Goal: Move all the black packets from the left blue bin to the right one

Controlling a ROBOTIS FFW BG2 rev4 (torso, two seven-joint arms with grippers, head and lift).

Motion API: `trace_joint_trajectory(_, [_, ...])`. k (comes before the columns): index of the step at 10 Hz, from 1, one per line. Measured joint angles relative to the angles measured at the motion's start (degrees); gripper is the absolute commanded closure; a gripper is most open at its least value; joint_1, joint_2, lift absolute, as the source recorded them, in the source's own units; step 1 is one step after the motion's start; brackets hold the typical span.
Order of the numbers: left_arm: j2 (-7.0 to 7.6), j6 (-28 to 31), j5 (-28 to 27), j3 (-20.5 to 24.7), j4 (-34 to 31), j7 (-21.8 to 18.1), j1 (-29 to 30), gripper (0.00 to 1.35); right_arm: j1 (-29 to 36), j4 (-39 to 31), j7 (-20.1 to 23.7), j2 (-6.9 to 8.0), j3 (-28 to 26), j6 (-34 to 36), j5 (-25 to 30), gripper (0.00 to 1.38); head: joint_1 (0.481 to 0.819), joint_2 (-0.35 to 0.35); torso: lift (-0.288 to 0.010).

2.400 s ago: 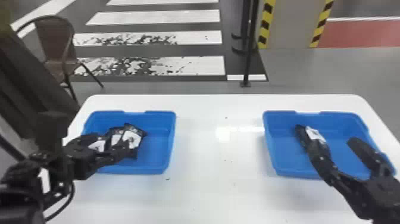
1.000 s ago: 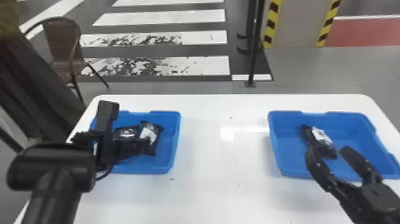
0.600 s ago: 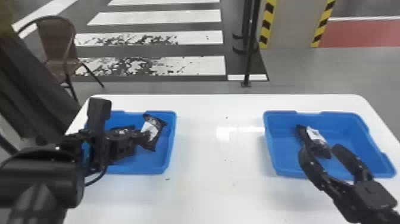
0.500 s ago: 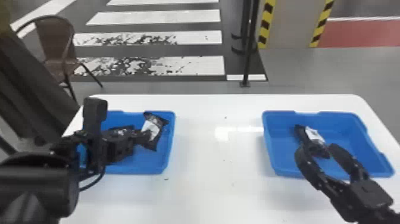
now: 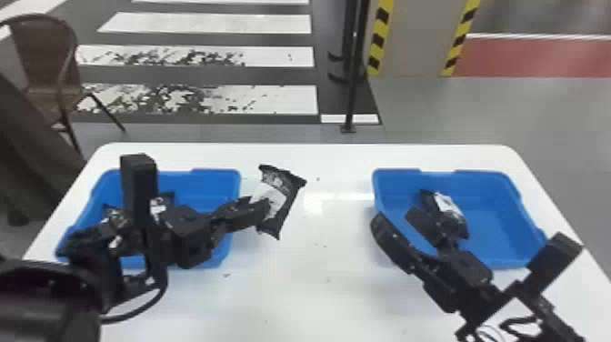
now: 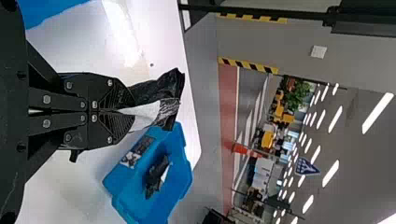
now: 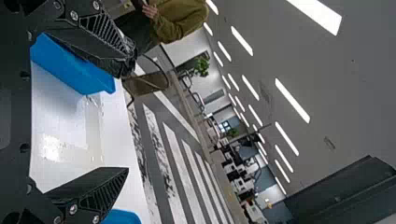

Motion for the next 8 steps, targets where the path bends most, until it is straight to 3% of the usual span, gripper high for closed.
trace_joint_trajectory(6, [0.03,-0.8,7.57,-7.29,0.97,-0.45,-0.05,1.2,-8.29,7.6,0.18,-2.47,3.98,5.01,-8.73,0.17,0.695,-0.067,-0.14])
trace_joint_trajectory(7, [0.09,-0.77,8.04,-8.52,1.42,-0.44,-0.48,1.2,-8.57,7.68,0.1,-2.51,4.72,5.08,-9.28,0.19,0.695,-0.075,-0.14])
trace_joint_trajectory(8, [0.11,-0.94,8.65,-9.61,1.98,-0.45,-0.96,1.2,-8.73,7.63,-0.01,-2.52,5.58,5.09,-9.55,0.3,0.695,-0.078,-0.14])
